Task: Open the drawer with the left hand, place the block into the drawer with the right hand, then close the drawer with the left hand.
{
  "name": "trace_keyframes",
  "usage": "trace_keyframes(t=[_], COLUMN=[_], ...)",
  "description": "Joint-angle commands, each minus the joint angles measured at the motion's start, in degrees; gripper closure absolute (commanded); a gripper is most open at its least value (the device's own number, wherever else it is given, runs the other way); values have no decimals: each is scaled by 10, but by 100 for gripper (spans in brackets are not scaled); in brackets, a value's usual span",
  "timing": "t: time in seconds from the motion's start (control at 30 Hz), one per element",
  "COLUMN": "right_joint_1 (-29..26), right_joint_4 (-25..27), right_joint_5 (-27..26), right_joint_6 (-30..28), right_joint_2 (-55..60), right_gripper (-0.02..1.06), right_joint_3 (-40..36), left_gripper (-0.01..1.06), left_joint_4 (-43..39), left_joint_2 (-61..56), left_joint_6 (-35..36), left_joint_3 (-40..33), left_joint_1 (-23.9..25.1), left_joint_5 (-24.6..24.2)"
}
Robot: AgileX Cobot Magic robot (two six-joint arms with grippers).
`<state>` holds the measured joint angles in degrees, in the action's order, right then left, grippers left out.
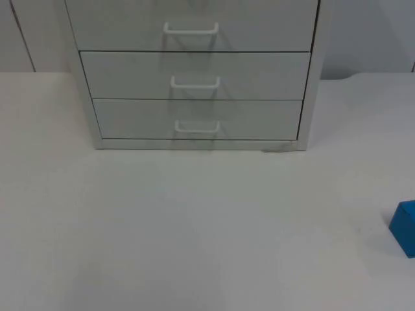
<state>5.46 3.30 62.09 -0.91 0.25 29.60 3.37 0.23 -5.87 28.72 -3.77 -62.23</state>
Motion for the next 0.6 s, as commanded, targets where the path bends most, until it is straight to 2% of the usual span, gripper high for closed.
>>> trace_keyframes(t=[0.0,0.13,0.23,0.37,0.5,0.57], right_joint_1=[-2,-2,-2,-2,-2,-2], right_joint_4=[-4,-2,-1,-19,-46,-46], right_joint_5=[-4,-15,-40,-73,-106,-111], right_joint_6=[13,13,9,9,9,9], right_joint_2=[-2,-2,3,53,140,160], right_gripper=[2,2,2,2,2,2], right_joint_3=[0,7,44,90,157,171], left_gripper=[5,5,5,5,5,5], left_joint_4=[-8,-8,-11,-30,-48,-48], left_joint_2=[-2,-2,33,107,205,230], left_joint_6=[6,7,8,13,28,28], left_joint_3=[-4,3,35,88,170,186], left_joint_1=[-2,-2,-2,-1,-1,-1], left_joint_5=[6,11,24,54,113,128])
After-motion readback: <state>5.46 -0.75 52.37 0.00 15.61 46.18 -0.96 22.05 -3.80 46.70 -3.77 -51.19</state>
